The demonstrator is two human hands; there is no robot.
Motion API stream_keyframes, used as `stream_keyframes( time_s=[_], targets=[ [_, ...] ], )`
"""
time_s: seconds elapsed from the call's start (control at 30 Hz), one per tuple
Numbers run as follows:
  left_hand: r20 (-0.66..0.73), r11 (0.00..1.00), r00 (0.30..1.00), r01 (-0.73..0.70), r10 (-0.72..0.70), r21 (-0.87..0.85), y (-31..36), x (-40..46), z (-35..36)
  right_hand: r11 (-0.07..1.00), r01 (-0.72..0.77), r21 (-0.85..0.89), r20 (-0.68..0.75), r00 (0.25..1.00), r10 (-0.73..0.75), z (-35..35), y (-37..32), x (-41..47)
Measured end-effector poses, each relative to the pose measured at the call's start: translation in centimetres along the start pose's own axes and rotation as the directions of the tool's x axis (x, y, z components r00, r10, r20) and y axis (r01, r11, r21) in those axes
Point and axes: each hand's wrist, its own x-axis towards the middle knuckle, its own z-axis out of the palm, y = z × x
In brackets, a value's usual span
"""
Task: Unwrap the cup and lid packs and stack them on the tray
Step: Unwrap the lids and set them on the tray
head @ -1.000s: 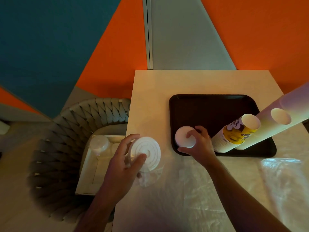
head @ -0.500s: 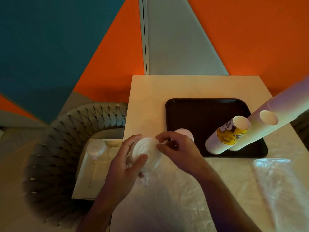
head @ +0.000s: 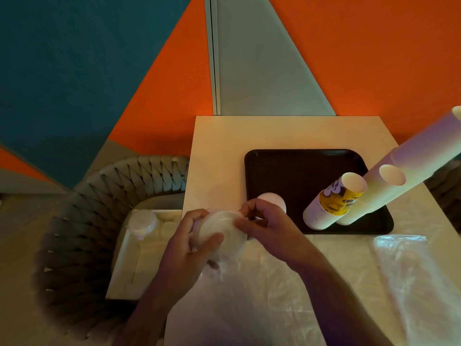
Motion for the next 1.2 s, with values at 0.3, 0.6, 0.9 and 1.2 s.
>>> stream_keyframes(
  time_s=[0.3, 0.6, 0.9, 1.2],
  targets=[
    [0.036, 0.993, 0.999, 0.017, -0.013, -0.114, -0.2, -0.2, -0.4, 0.975, -0.045, 0.219, -0.084, 0.994, 0.065, 0.0, 0.2, -0.2],
    [0.002, 0.998, 0.999, -0.054, 0.054, -0.026, 0.3, -0.3, 0.1, 0.92, 0.255, -0.298, -0.031, 0.961, -0.276, 0.7, 0.7, -1.1],
    [0.073, 0.999, 0.996, -0.044, 0.046, -0.027, 0.4, -0.3, 0.5, 0.915, 0.244, -0.32, -0.018, 0.964, -0.264, 1.4, 1.5, -1.0],
    [-0.066, 0.996, 0.997, -0.043, 0.049, 0.078, -0.5, 0.3, -0.5, 0.927, 0.119, -0.355, -0.312, 0.92, -0.237, -2.9, 4.1, 1.5]
  ],
)
